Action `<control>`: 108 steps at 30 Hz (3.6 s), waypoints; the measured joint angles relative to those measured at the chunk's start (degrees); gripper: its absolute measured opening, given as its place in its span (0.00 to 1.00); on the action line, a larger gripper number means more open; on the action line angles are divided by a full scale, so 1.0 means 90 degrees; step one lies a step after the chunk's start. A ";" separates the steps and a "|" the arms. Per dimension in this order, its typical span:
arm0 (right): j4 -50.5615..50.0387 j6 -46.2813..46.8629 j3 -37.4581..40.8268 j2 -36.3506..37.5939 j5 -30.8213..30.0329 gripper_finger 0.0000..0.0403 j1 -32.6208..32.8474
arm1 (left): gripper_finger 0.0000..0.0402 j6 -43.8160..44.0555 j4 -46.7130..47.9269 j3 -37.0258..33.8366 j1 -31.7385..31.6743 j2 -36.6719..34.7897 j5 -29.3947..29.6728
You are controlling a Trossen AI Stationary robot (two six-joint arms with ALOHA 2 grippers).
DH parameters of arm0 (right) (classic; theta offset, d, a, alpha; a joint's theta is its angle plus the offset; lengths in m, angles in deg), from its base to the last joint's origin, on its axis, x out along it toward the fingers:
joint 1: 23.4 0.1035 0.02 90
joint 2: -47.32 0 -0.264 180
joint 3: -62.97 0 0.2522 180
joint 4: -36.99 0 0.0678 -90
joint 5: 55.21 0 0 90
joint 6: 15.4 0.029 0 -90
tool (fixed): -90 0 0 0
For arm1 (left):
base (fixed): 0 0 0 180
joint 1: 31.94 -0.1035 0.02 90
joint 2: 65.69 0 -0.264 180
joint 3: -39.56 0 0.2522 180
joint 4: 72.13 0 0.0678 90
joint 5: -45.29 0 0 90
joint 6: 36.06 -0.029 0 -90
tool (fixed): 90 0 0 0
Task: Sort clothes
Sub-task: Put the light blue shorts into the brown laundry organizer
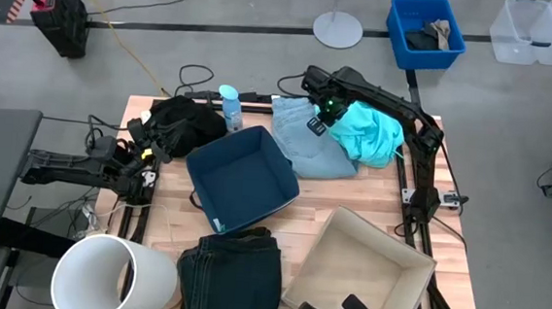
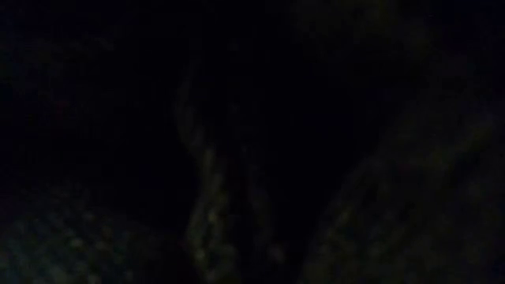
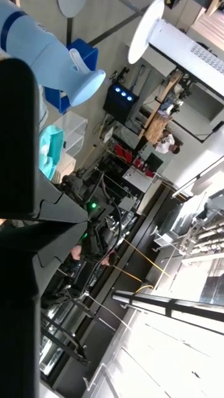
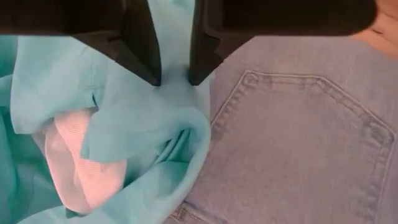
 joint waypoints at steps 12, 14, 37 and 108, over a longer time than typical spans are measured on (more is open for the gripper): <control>-0.0040 0.0059 -0.0002 0.0044 -0.0052 0.02 -0.0026 | 0.00 0.0000 0.0002 0.0000 0.0001 0.0002 0.0002; -0.0046 0.0075 -0.0002 0.0051 -0.0050 0.02 -0.0001 | 0.00 0.0000 0.0002 0.0000 0.0000 0.0002 0.0002; 0.0377 0.0546 -0.0002 0.1901 -0.0165 0.00 0.0119 | 0.00 0.0073 0.0005 0.0000 0.0000 0.0002 0.0022; -0.1462 0.2348 0.0002 0.0321 0.0198 0.70 -0.0226 | 0.00 0.0833 0.0559 -0.0002 0.0002 0.0002 -0.0804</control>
